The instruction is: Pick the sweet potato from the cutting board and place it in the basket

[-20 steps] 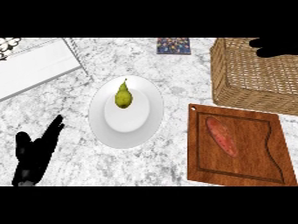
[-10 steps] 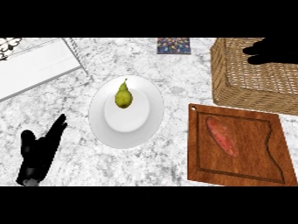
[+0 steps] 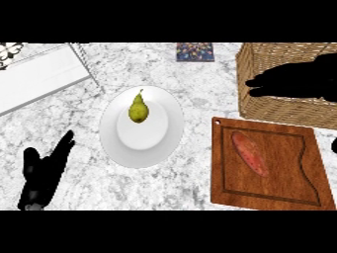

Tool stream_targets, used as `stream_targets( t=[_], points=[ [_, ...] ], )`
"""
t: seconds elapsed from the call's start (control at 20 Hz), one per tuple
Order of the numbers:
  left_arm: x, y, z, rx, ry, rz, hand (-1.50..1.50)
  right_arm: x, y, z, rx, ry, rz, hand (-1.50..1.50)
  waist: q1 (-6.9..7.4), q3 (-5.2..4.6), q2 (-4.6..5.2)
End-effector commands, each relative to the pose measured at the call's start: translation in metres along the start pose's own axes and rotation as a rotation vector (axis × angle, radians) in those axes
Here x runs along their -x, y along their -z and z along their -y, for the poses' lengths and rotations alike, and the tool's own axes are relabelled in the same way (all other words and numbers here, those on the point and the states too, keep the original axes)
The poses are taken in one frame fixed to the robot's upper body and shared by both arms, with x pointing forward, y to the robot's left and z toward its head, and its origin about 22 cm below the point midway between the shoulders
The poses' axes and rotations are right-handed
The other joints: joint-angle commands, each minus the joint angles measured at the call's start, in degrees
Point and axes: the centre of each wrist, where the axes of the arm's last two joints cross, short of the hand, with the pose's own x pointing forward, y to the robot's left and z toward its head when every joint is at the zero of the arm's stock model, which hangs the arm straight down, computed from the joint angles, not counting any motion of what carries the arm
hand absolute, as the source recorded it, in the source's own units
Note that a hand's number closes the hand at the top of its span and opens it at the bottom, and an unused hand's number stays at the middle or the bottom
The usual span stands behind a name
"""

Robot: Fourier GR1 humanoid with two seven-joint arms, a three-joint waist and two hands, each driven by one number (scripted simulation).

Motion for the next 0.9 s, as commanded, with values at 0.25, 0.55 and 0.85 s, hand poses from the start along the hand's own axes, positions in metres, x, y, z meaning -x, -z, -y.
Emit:
stream_targets(
  t=[0.25, 0.55, 0.85],
  points=[
    [0.018, 0.008, -0.005, 0.007, -0.021, -0.115, 0.0, 0.016, 0.036, -0.047, -0.092, -0.046, 0.05, -1.5, -0.29, -0.74, 0.44],
    [0.033, 0.001, 0.014, -0.001, 0.009, -0.125, 0.0, 0.034, 0.05, -0.069, -0.109, -0.037, 0.044, -1.5, -0.16, -0.72, 0.43],
    [0.025, 0.004, -0.003, -0.003, -0.009, -0.121, 0.0, 0.046, 0.056, -0.094, -0.106, -0.015, 0.056, -1.5, -0.56, -0.73, 0.28]
  ],
)
